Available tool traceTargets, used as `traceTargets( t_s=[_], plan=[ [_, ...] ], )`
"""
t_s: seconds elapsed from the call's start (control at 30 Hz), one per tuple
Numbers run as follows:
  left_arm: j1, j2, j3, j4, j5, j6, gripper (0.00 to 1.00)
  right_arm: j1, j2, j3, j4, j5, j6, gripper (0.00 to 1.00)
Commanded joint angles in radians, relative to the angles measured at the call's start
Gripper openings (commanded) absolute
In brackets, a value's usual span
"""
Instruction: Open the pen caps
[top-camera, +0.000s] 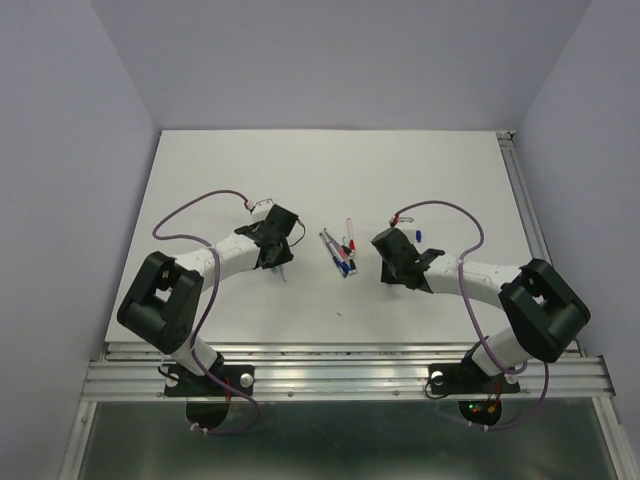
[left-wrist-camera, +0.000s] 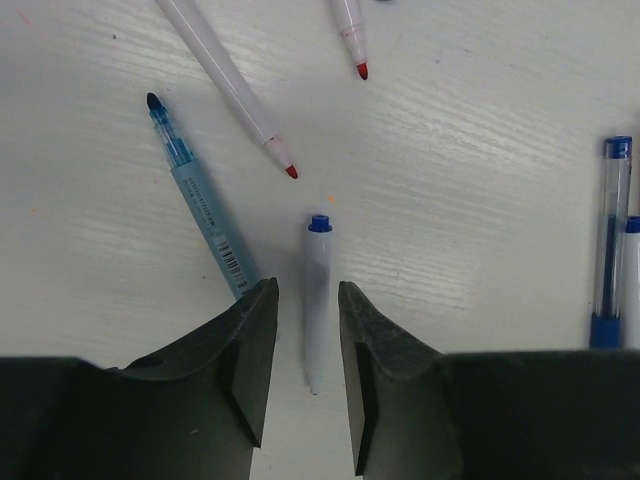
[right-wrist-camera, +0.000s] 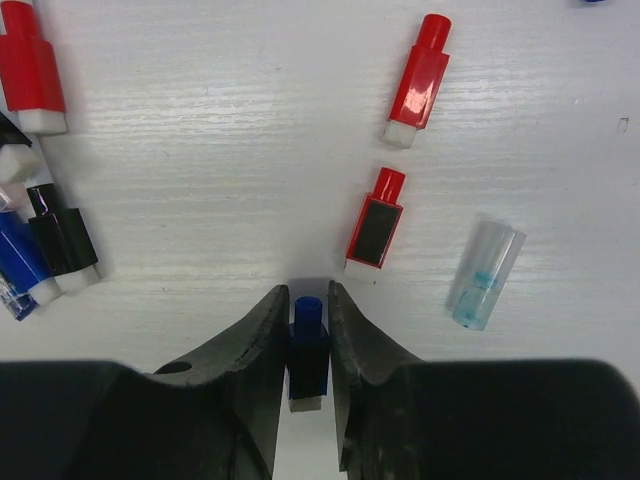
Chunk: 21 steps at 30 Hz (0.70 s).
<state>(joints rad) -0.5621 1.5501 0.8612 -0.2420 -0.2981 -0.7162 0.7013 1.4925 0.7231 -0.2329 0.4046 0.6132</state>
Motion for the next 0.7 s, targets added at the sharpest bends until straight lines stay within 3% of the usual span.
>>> traceTargets(
  t_s=[0.0,0.3,0.4,0.43,0.47,0.53,0.67],
  plan=[
    [-0.009,-0.007,0.044,-0.036,-0.042,-0.005,0.43,-0.002,-0.031,0.052,0.007,0.025,-0.010,0.30],
    [-0.033,-0.051,0.084,-0.043,-0.016,0.006,0.55,-0.002,-0.092,0.082,-0.017,-0.010,-0.026,0.43],
    [-0.038,-0.094,0.093,-0.034,0.022,0.011,0.69,-0.002,-0.113,0.108,0.003,-0.064,-0.076,0.58],
    [-0.038,-0.125,0.093,-0.031,0.036,0.014,0.94,-0.002,-0.117,0.114,0.030,-0.085,-0.120,0.64],
    [-0.038,-0.142,0.093,-0.022,0.040,0.015,0.99,-0.003,-0.117,0.122,0.047,-0.134,-0.145,0.72],
    [-0.039,-0.195,0.081,-0.013,0.045,0.017,0.99,-0.003,-0.100,0.159,0.082,-0.188,-0.202,0.85],
    [-0.039,-0.286,0.042,0.009,0.045,0.015,0.99,-0.003,-0.022,0.245,0.125,-0.311,-0.277,0.90]
  ],
)
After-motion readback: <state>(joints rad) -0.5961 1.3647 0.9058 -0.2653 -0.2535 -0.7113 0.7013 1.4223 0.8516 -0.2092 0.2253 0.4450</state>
